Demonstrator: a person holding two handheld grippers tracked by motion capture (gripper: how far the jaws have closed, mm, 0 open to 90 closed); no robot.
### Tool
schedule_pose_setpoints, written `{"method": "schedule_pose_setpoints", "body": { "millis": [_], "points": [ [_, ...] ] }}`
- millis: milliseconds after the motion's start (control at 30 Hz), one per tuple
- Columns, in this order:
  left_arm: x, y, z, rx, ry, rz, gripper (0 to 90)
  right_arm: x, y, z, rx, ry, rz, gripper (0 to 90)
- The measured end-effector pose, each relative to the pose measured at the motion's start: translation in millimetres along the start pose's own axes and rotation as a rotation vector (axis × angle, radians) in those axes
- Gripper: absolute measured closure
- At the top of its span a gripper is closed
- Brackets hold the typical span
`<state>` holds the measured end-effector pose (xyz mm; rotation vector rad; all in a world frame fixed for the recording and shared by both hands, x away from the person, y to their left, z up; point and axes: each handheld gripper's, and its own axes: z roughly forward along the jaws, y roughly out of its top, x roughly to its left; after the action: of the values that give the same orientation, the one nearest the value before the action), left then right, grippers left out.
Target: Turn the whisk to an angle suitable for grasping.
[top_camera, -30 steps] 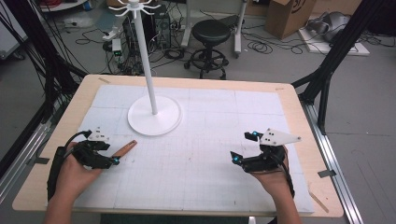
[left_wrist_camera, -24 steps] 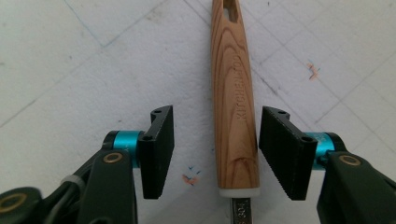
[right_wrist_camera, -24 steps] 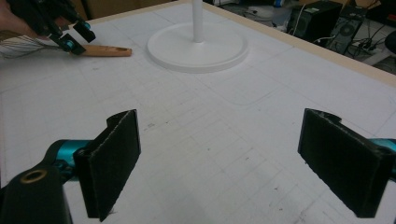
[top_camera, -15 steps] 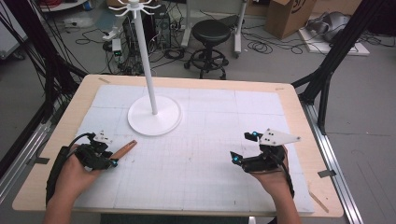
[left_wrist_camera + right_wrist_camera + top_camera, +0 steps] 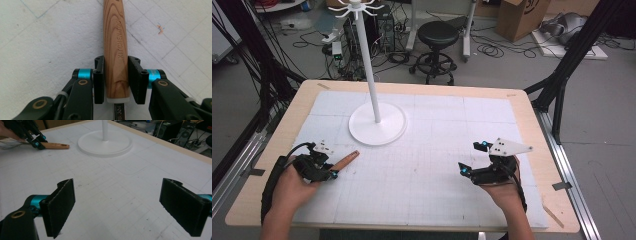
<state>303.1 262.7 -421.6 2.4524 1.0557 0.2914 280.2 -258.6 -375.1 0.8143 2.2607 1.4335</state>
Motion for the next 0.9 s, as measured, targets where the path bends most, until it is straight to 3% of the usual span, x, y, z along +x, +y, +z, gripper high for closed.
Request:
{"method": "schedule_pose_setpoints", "body": {
  "millis": [200, 333, 633, 900],
  "points": [
    [-1.7, -0.1, -0.8, -0.002, 0.0, 0.026, 70.5, -0.5, -0.1, -0.5, -0.002, -0.003, 0.001, 12.2],
    [-5.2, 1.3, -3.6, -0.015, -0.025, 0.072, 71.1, -0.8, -0.2, -0.7, -0.005, -0.003, 0.002, 12.2],
    [-13.9, 8.2, -17.4, -0.115, -0.046, 0.123, 71.1, -0.9, -0.1, -1.3, -0.003, 0.001, 0.0, 14.0],
    [-16.7, 9.8, -36.1, -0.24, -0.059, 0.137, 71.1, -0.9, 0.0, -2.1, -0.011, -0.003, 0.001, 14.0]
  ]
}}
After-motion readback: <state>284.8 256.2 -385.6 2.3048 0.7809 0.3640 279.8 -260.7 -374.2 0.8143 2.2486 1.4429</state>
